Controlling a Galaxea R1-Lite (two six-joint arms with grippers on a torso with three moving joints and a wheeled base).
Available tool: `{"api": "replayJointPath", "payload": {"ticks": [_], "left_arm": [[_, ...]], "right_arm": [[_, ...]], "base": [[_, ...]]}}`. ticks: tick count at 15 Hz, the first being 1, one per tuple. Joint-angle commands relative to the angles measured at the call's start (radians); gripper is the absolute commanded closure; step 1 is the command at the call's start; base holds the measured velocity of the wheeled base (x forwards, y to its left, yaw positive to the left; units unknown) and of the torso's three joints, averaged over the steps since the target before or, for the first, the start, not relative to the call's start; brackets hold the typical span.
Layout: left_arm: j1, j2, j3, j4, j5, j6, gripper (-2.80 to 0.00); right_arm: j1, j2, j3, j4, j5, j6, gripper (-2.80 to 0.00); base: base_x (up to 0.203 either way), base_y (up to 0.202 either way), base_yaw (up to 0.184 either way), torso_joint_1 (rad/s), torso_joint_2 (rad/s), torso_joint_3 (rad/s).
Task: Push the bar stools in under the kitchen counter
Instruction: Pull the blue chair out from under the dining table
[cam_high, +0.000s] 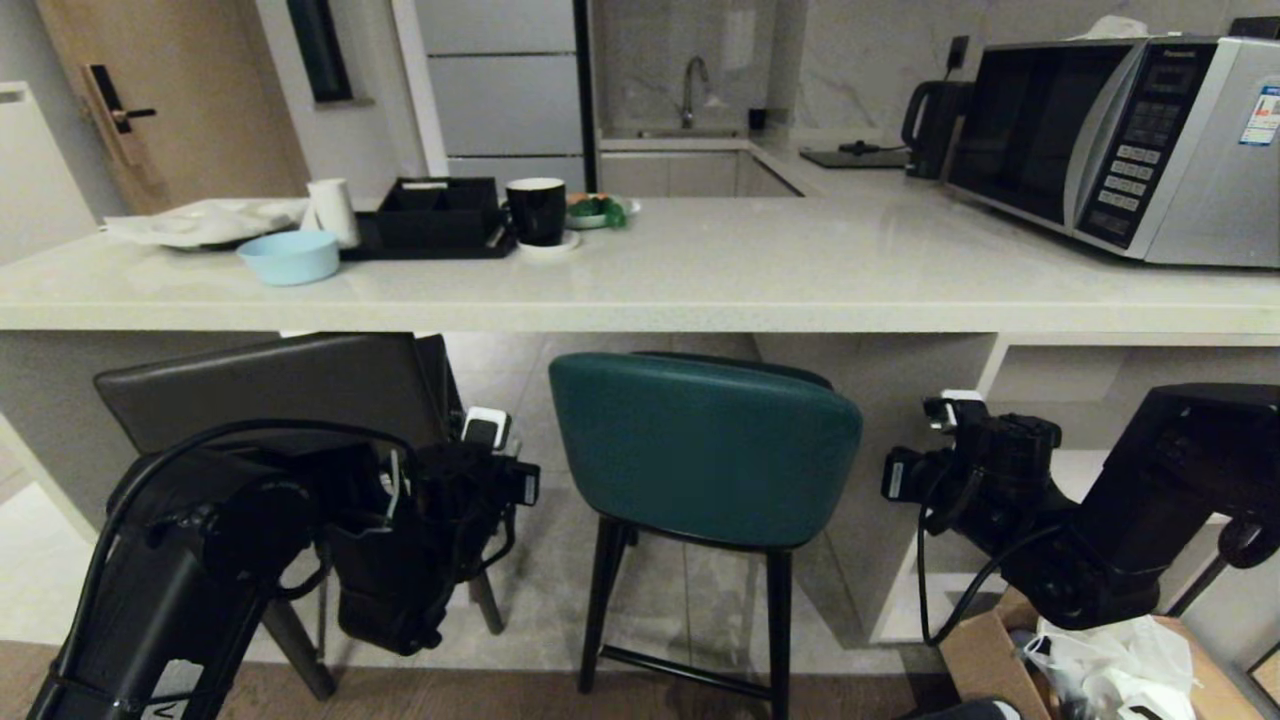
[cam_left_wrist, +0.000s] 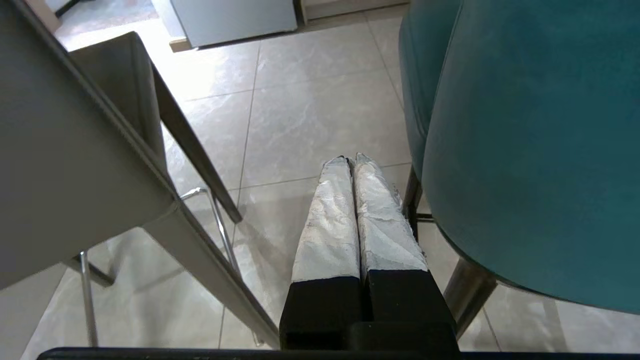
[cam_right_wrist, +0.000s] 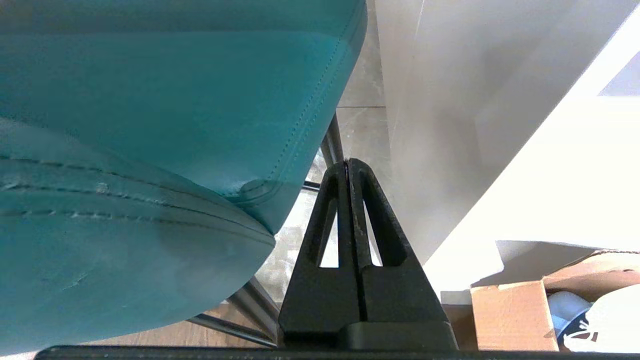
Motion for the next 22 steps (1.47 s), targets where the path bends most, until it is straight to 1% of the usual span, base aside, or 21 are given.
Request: {"api": "replayJointPath", "payload": {"ticks": [1,3,5,6,7,8,11,13,16,20,22], "left_arm": [[0.009,0.014,-0.025,-0.009,0.001,0.002,0.00],[0.036,0.028,-0.105,-0.009,0.001,0.011,0.00],[0.061,0.054,-0.222,0.001,0.001,0.031,0.00],[0.066,0.061,-0.244,0.027,-0.001,0.036,0.00],[0.058,0.059,-0.244,0.030,0.002,0.036,0.00],[0.050,0.053,-0.230,0.031,0.008,0.035,0.00],[0.038,-0.019,-0.090,0.025,0.001,0.036,0.00],[0.042,-0.040,-0.033,-0.004,-0.001,0.034,0.00],[0.052,-0.062,0.067,-0.009,-0.002,0.026,0.00],[0.050,-0.060,0.074,-0.009,-0.002,0.029,0.00],[0.053,-0.049,0.058,-0.009,-0.002,0.029,0.00]], "right_arm": [[0.000,-0.001,-0.004,-0.007,-0.002,0.001,0.00],[0.003,0.009,-0.026,-0.007,-0.022,0.001,0.00],[0.006,0.033,-0.056,-0.007,-0.061,0.007,0.00],[0.006,0.032,-0.053,-0.007,-0.061,0.019,0.00],[0.006,0.032,-0.053,-0.005,-0.061,0.025,0.00],[0.006,0.029,-0.049,-0.006,-0.061,0.027,0.00],[0.006,0.023,-0.022,-0.009,-0.061,0.044,0.00],[0.006,0.011,0.005,-0.014,-0.061,0.045,0.00],[0.006,-0.029,0.047,-0.014,-0.059,0.050,0.00],[0.008,-0.039,0.088,-0.037,-0.058,0.050,0.00],[0.002,-0.043,0.103,-0.051,-0.058,0.052,0.00]], "base": [[0.000,0.000,0.000,0.000,0.00,0.000],[0.000,0.000,0.000,0.000,0.00,0.000],[0.000,0.000,0.000,0.000,0.00,0.000],[0.000,0.000,0.000,0.000,0.00,0.000],[0.000,0.000,0.000,0.000,0.00,0.000],[0.000,0.000,0.000,0.000,0.00,0.000],[0.000,0.000,0.000,0.000,0.00,0.000],[0.000,0.000,0.000,0.000,0.00,0.000],[0.031,0.000,0.000,-0.002,0.00,0.001],[0.194,0.000,0.001,0.007,0.00,0.002],[0.196,0.000,0.001,0.001,0.00,0.002]]}}
